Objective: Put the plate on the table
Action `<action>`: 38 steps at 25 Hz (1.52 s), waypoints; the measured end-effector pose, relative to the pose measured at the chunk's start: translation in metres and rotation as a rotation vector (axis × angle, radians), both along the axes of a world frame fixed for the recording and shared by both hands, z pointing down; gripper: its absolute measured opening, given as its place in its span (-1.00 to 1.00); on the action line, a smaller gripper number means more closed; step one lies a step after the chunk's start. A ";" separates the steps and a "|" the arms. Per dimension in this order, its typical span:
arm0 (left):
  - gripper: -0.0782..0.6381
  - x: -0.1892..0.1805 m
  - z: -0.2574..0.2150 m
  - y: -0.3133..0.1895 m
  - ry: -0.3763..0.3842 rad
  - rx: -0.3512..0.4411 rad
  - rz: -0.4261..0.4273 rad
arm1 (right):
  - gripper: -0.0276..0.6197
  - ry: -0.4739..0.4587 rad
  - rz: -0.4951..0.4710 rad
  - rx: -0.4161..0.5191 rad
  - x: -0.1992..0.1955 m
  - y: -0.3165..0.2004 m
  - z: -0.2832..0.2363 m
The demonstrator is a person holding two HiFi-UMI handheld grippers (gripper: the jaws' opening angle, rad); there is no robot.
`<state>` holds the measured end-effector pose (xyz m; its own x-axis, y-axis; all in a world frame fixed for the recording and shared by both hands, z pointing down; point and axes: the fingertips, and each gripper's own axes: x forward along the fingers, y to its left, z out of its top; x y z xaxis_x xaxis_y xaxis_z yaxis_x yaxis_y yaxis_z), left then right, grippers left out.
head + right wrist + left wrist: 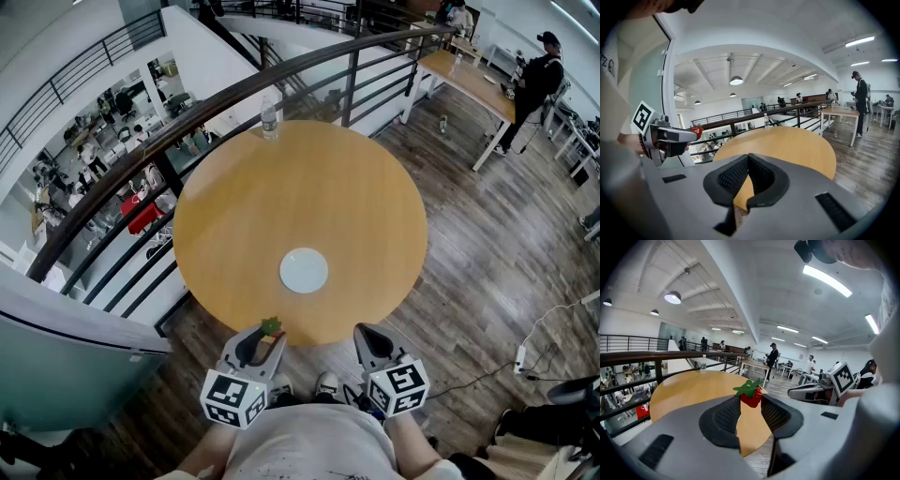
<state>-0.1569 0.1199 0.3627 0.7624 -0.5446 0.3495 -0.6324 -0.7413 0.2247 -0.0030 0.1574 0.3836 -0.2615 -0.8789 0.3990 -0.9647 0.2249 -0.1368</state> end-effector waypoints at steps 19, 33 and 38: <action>-0.36 0.012 -0.003 0.008 -0.016 -0.010 -0.056 | -0.84 0.000 -0.062 0.000 0.014 0.004 0.000; -0.36 0.025 -0.004 0.018 -0.049 -0.015 -0.194 | -0.84 -0.005 -0.152 -0.001 0.057 0.002 0.006; -0.36 0.017 -0.006 0.008 -0.051 -0.022 -0.223 | -0.83 -0.023 -0.176 -0.006 0.050 -0.012 0.005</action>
<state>-0.1395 0.1275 0.3570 0.6051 -0.6895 0.3980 -0.7910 -0.5773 0.2025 0.0473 0.1457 0.3887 -0.4205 -0.8163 0.3961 -0.9070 0.3895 -0.1601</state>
